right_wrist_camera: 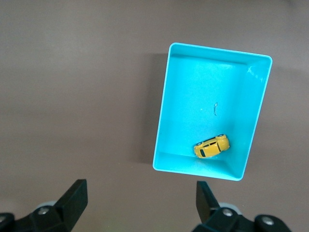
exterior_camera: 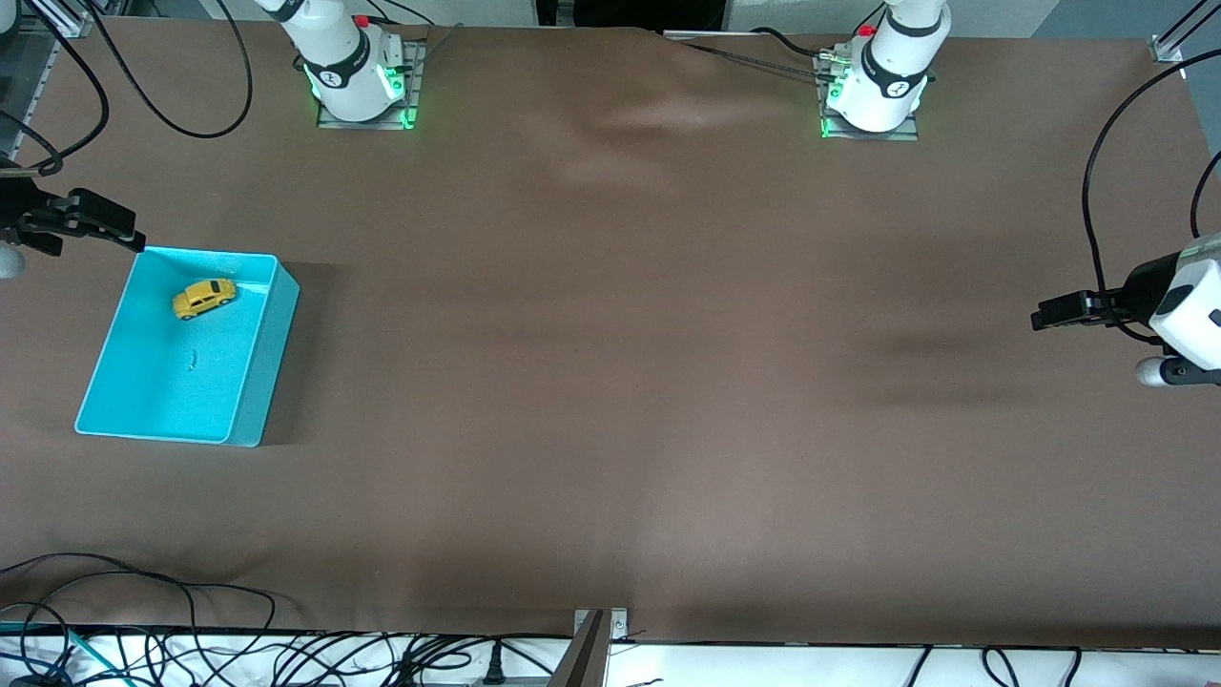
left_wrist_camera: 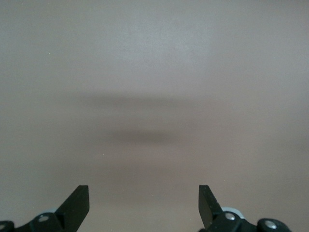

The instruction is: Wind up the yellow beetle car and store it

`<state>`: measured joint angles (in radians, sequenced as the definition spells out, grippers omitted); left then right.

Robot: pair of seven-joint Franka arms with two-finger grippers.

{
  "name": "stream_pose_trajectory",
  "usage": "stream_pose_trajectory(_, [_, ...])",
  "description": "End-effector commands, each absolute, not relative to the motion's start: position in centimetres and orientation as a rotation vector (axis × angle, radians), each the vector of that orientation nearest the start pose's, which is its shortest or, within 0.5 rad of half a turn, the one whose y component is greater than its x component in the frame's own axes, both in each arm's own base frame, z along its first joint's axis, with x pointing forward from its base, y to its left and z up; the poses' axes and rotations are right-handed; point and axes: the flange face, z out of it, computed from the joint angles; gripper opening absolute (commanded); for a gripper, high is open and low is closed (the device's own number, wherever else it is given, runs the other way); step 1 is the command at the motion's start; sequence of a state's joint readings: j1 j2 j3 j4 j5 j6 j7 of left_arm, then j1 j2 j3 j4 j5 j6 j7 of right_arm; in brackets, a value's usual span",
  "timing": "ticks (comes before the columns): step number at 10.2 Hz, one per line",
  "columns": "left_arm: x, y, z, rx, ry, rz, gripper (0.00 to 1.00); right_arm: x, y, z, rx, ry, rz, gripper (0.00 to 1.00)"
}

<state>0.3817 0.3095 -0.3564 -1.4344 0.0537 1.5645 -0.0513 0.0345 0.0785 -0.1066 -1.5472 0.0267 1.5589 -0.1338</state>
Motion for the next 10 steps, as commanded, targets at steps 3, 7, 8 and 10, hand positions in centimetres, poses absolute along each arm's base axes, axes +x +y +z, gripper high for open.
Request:
stream_pose_trajectory(3, [62.86, 5.14, 51.87, -3.193, -0.105, 0.254, 1.0, 57.48, -2.91, 59.51, -3.066, -0.117, 0.099, 1.0])
stream_pose_trajectory(7, [62.85, 5.16, 52.03, -3.191, -0.105, 0.25, 1.0, 57.53, -2.91, 59.54, -3.074, -0.12, 0.093, 1.0])
stream_pose_trajectory(8, [62.84, 5.23, 52.04, -3.193, -0.107, 0.25, 1.0, 57.53, -2.82, 59.54, -3.074, -0.122, 0.093, 1.0])
stream_pose_trajectory(10, [62.84, 5.23, 52.04, -3.193, -0.107, 0.25, 1.0, 57.56, -2.88, 59.44, -3.087, -0.125, 0.098, 1.0])
